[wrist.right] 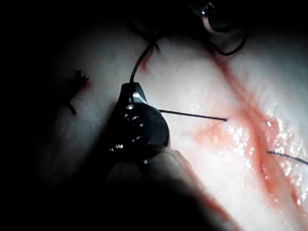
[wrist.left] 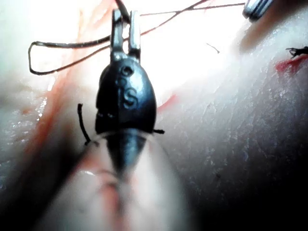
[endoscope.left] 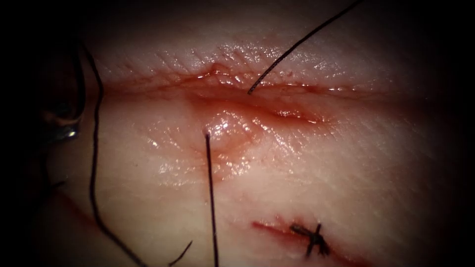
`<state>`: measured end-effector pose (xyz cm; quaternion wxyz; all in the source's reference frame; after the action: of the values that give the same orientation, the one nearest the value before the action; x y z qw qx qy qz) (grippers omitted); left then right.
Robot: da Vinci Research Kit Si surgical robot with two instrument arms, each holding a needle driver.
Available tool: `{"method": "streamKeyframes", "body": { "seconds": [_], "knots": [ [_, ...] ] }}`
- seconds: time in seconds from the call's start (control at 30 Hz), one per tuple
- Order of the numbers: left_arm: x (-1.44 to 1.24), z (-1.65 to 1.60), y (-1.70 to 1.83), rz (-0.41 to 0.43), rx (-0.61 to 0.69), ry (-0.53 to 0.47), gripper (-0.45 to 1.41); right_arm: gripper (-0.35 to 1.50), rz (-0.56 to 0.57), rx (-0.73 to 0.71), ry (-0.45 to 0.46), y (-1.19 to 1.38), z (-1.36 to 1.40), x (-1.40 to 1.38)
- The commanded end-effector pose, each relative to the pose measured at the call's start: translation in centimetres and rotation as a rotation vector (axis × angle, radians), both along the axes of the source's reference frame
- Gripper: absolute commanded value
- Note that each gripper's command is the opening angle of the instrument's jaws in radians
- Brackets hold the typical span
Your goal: Wound Closure
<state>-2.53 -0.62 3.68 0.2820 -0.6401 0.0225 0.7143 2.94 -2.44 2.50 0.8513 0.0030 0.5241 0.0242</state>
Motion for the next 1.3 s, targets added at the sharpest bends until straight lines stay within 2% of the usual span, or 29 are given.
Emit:
{"method": "streamKeyframes", "body": {
  "seconds": [0.03,0.07,0.13,0.17,0.2,0.27,0.4,0.7,0.77,0.87,1.13,1.27,1.3],
  "knots": [
    [-0.05,0.07,-0.01,0.001,-0.001,-0.001,-0.45,-0.35,-0.009,-0.007,0.008,-0.01,-0.01,0.16],
    [-0.05,0.07,-0.01,0.001,-0.001,-0.001,-0.45,0.1,-0.004,-0.005,0.017,0.03,0.0,0.18],
    [-0.04,0.08,-0.01,0.002,-0.002,-0.002,-0.45,0.76,0.02,-0.006,0.034,0.11,0.02,0.17],
    [-0.04,0.08,-0.01,0.002,-0.002,-0.002,-0.45,1.01,0.036,-0.004,0.041,0.18,0.04,0.14],
    [-0.03,0.09,-0.01,0.003,-0.002,-0.002,-0.45,1.16,0.049,-0.002,0.047,0.25,0.06,0.1],
    [-0.01,0.1,0.0,0.004,-0.002,-0.003,-0.45,1.31,0.07,0.001,0.055,0.41,0.09,-0.01],
    [0.02,0.14,0.0,0.006,-0.004,-0.004,-0.45,1.38,0.096,0.015,0.068,0.76,0.12,-0.33],
    [0.05,0.23,0.0,0.011,-0.01,-0.007,-0.45,1.4,0.106,0.008,0.059,1.15,0.29,-0.55],
    [0.07,0.24,0.01,0.009,-0.009,-0.003,-0.45,1.4,0.108,-0.001,0.055,1.21,0.39,-0.53],
    [0.07,0.24,0.01,0.008,-0.009,-0.003,-0.45,1.4,0.098,-0.017,0.035,1.27,0.69,-0.35],
    [0.08,0.23,-0.01,0.008,-0.01,-0.002,-0.45,1.35,0.05,-0.048,-0.012,1.26,1.32,0.06],
    [0.09,0.22,-0.02,0.008,-0.01,-0.001,-0.45,1.21,0.042,-0.057,-0.008,1.23,1.44,0.13],
    [0.09,0.22,-0.02,0.008,-0.01,-0.001,-0.45,1.09,0.046,-0.054,-0.01,1.23,1.47,0.16]
  ]
}}
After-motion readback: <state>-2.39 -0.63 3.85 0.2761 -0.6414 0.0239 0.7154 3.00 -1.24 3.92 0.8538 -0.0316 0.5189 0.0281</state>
